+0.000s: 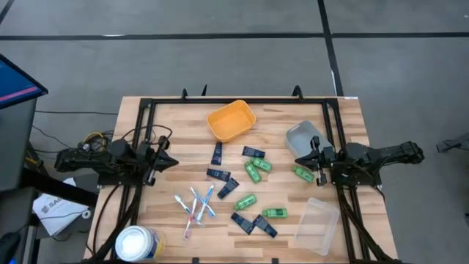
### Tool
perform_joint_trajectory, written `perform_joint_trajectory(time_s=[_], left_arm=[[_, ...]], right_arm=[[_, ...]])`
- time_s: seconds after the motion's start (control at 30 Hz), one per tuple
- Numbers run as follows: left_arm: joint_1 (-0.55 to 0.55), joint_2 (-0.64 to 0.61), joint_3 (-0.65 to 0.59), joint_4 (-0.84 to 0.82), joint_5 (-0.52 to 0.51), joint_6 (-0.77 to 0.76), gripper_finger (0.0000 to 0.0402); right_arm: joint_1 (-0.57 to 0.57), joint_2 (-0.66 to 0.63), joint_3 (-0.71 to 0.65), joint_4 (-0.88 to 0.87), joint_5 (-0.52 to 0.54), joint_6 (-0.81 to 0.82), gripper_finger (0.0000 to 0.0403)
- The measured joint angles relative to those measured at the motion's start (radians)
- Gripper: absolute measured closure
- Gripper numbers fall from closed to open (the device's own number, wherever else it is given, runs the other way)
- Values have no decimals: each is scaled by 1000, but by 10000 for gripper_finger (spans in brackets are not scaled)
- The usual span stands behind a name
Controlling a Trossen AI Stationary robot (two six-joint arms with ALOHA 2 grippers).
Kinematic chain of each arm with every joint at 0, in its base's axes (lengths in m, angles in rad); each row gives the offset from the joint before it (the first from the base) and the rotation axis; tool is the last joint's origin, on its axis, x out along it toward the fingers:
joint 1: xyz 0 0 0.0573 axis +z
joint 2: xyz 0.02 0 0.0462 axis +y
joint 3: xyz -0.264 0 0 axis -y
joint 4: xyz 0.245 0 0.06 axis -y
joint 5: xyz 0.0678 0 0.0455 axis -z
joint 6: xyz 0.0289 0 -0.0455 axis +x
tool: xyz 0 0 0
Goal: Pick & Place Travel size toiletries
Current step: Put the blue toothbrush into the yellow bin
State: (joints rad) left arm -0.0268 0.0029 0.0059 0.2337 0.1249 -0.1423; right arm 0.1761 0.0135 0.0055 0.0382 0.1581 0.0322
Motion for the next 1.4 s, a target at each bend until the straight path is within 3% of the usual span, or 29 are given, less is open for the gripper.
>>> perform_joint_trajectory(time_s=[0.23, 0.37, 0.53, 0.63, 0.73, 0.87, 1.0, 1.17, 1.27, 1.4], left_arm=[[0, 6, 0, 67, 0, -118, 398], [0, 13, 0, 239, -4, -248, 398], [0, 16, 0, 529, -126, -304, 398], [0, 43, 32, 613, -229, -317, 398], [0, 119, 121, 622, -248, -311, 398], [0, 322, 282, 616, -241, -235, 400], [0, 575, 460, 503, -260, -204, 400], [0, 844, 657, 114, -318, -236, 385], [0, 981, 712, -48, -326, -240, 358], [2, 1108, 720, -109, -317, -300, 305]], right_arm=[[-2, 0, 0, 0, 0, -111, 403], [-2, 0, 0, 0, 0, -111, 403], [-2, 0, 0, 0, 0, -111, 403], [-2, -1, 0, 0, 0, -111, 403], [-2, -1, 0, 1, 0, -111, 403], [-2, -1, 0, 6, 0, -111, 403], [-2, -1, 0, 6, 0, -111, 403], [-2, -1, 0, 6, 0, -111, 403], [-2, -1, 0, 6, 0, -111, 403], [-2, -1, 0, 6, 0, -111, 403]])
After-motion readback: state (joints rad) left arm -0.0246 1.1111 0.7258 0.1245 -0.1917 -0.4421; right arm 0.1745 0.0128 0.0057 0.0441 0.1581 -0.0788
